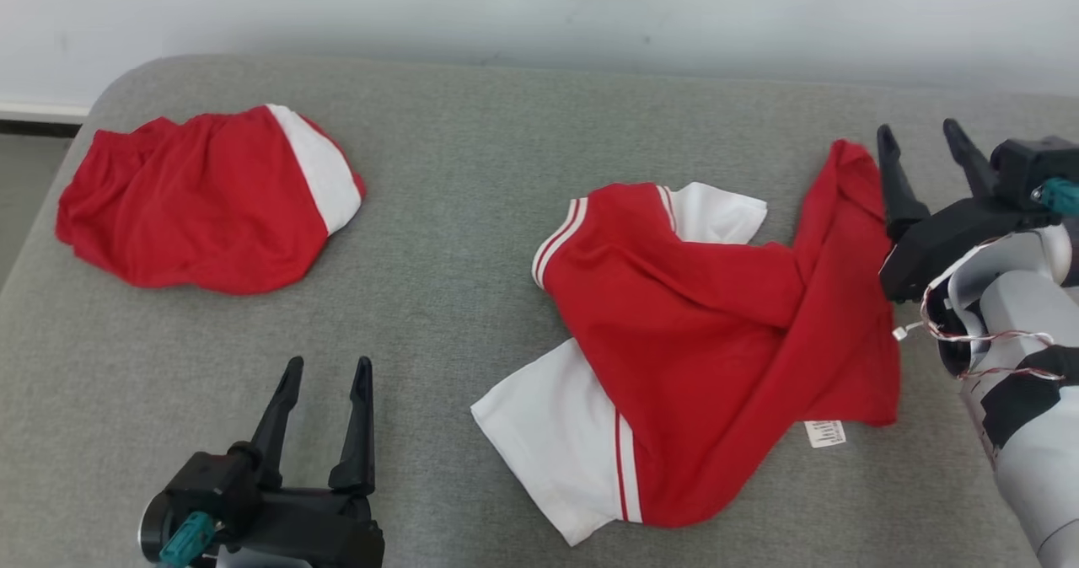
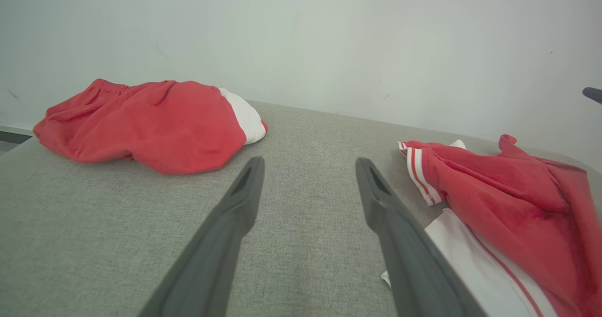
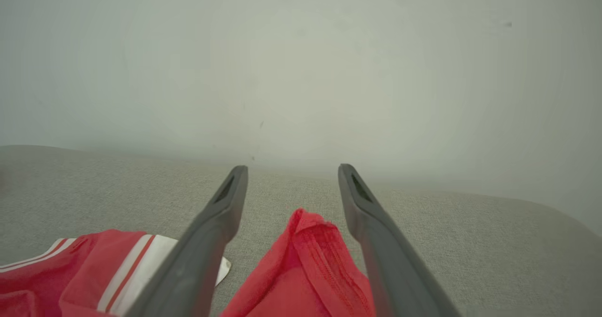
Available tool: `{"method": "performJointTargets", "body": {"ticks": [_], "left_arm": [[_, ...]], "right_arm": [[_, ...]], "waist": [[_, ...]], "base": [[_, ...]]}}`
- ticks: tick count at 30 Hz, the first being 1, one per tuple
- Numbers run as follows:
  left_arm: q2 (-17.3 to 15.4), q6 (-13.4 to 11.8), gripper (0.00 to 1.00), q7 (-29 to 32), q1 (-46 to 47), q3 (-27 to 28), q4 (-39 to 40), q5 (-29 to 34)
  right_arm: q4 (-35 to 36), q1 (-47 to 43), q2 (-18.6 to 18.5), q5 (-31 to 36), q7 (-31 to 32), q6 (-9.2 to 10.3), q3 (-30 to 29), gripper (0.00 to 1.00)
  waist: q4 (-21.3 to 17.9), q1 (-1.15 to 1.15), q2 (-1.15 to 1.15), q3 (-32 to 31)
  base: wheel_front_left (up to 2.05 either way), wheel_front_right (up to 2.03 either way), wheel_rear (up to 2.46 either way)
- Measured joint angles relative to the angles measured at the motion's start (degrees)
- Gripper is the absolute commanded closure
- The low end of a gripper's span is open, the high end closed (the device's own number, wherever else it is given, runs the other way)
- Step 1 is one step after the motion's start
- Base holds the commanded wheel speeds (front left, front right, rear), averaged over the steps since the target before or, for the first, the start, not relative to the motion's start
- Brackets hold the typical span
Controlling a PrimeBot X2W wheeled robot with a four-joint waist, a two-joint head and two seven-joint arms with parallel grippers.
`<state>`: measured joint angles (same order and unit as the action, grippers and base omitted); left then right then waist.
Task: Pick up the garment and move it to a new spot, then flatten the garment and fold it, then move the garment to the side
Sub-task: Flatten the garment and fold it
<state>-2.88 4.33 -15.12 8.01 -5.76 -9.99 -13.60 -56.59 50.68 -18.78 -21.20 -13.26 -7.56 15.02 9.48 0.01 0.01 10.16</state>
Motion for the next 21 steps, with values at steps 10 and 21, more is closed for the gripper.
{"method": "performJointTargets", "body": {"ticks": [10, 21], "left_arm": [[0.0, 0.7, 0.0, 0.0, -1.9, 4.63, 0.03, 1.41], [0.02, 1.19, 0.0, 0.0, -5.23, 8.71, 1.65, 3.02]], "right_arm": [[9.05, -6.61, -0.63, -4.77, -1.72, 0.0, 1.24, 0.0], [30.96, -25.77, 0.97, -1.07, -1.86, 0.0, -5.76, 0.0]], "waist": [[-4.96, -0.01, -0.01, -3.22], [-10.09, -0.01, -0.01, -6.17]], "base": [[0.0, 0.0, 0.0], [0.0, 0.0, 0.0]]}}
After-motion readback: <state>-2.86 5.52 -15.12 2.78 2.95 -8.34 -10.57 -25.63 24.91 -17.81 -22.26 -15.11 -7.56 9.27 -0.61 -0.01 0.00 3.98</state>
